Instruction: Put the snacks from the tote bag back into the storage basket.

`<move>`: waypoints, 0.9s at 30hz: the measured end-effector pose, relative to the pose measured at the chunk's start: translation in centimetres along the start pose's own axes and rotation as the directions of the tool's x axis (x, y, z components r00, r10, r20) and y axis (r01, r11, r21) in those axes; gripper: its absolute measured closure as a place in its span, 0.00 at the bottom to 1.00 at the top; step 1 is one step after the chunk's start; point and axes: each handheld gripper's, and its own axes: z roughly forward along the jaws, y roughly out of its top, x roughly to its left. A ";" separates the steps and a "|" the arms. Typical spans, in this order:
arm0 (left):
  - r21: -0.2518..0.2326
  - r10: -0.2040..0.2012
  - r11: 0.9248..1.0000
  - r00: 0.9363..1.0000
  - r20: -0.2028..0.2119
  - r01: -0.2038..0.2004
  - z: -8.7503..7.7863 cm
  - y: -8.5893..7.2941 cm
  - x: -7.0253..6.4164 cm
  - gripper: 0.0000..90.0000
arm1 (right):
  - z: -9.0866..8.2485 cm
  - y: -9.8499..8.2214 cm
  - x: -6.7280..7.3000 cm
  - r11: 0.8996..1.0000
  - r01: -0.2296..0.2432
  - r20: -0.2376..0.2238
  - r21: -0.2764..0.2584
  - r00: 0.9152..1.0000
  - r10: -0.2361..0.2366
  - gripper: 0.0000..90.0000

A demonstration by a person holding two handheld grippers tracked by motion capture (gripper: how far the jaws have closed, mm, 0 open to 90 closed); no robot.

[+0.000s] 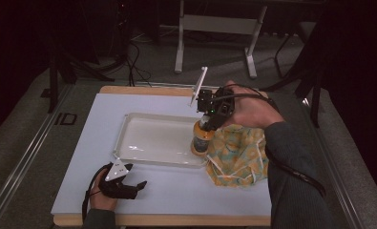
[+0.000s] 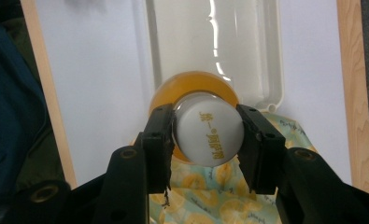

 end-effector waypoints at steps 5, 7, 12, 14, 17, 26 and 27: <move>0.000 0.000 1.000 1.000 -0.001 0.000 0.0 0.0 0.0 0.18 | 0.3 0.2 0.0 1.000 -0.011 0.001 0.003 1.000 0.011 0.65; 0.001 0.000 1.000 1.000 -0.002 0.000 0.0 0.0 0.0 0.18 | 0.4 0.3 0.0 1.000 -0.010 -0.002 0.009 1.000 0.010 0.65; 0.001 0.000 1.000 1.000 -0.002 0.000 0.0 0.0 0.0 0.18 | 1.0 0.4 -0.1 1.000 -0.010 -0.007 0.007 1.000 0.010 0.65; 0.001 0.001 1.000 1.000 -0.002 -0.001 0.0 0.0 0.0 0.18 | 1.3 0.4 -0.2 1.000 -0.014 -0.009 0.005 1.000 0.014 0.65; 0.001 0.000 1.000 1.000 -0.002 0.000 0.0 0.0 0.0 0.18 | 1.8 0.6 -0.2 1.000 -0.019 -0.016 0.020 1.000 0.019 0.66; -0.001 -0.002 1.000 1.000 0.000 0.002 0.0 0.0 0.0 0.18 | 2.7 1.1 -0.2 1.000 -0.018 -0.018 0.018 1.000 0.018 0.65; 0.000 -0.002 1.000 1.000 0.000 0.002 0.0 0.0 0.0 0.18 | 3.0 1.2 -0.3 1.000 -0.020 -0.023 0.020 1.000 0.021 0.66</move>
